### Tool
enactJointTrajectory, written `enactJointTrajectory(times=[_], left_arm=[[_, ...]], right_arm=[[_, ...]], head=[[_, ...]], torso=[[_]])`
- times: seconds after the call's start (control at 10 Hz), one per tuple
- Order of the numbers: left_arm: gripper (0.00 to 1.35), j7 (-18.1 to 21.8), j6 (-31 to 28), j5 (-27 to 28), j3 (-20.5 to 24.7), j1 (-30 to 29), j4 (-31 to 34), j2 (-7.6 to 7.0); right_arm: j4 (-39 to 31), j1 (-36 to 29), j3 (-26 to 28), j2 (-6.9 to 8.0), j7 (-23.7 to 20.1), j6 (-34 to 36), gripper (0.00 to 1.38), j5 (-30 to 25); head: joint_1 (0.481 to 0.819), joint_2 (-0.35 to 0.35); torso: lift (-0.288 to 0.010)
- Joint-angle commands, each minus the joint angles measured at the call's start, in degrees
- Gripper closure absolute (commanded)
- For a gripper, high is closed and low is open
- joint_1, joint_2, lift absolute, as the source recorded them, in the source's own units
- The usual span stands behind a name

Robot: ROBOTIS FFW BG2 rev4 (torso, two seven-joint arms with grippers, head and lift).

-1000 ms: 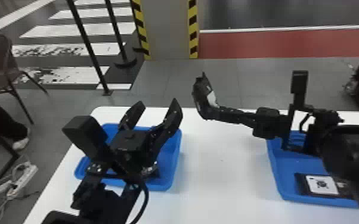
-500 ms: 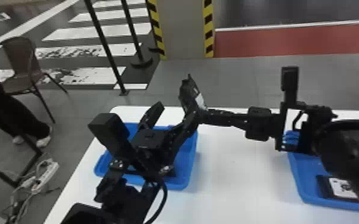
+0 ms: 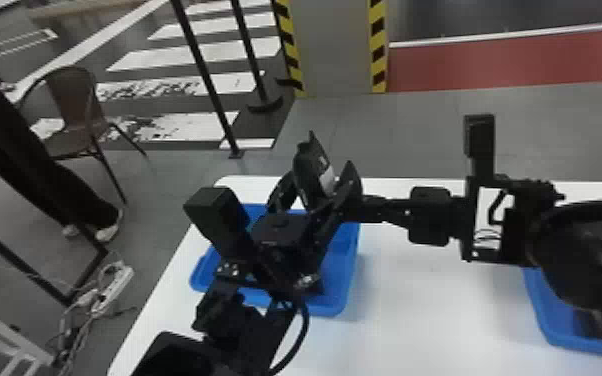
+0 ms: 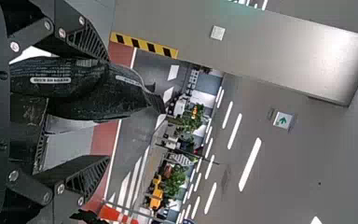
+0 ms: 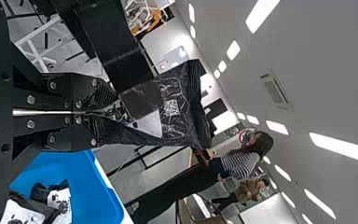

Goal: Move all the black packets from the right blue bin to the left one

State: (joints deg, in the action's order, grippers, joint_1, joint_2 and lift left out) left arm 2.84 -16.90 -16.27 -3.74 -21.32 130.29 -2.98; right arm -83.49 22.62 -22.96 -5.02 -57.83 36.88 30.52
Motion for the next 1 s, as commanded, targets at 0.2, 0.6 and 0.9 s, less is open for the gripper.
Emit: enactJointTrajectory(times=[0.2, 0.6, 0.9], left_arm=[[1.21, -0.6, 2.3, 1.6, 0.4, -0.6, 0.0, 0.43], [1.21, -0.8, 5.1, 2.4, 1.0, -0.9, 0.0, 0.79], [1.21, -1.8, 7.2, 6.6, 5.4, -0.6, -4.4, 2.19]], right_arm=[[0.3, 0.0, 0.0, -0.07, 0.0, -0.7, 1.13, 0.5], [1.6, -0.7, 1.3, -0.07, 0.1, -2.9, 0.66, 1.1], [-3.6, -6.6, 12.5, -0.25, 0.1, 1.2, 0.12, -5.4]], head=[[0.672, 0.317], [0.664, 0.323], [0.664, 0.308]], torso=[[-0.110], [-0.110], [-0.110]])
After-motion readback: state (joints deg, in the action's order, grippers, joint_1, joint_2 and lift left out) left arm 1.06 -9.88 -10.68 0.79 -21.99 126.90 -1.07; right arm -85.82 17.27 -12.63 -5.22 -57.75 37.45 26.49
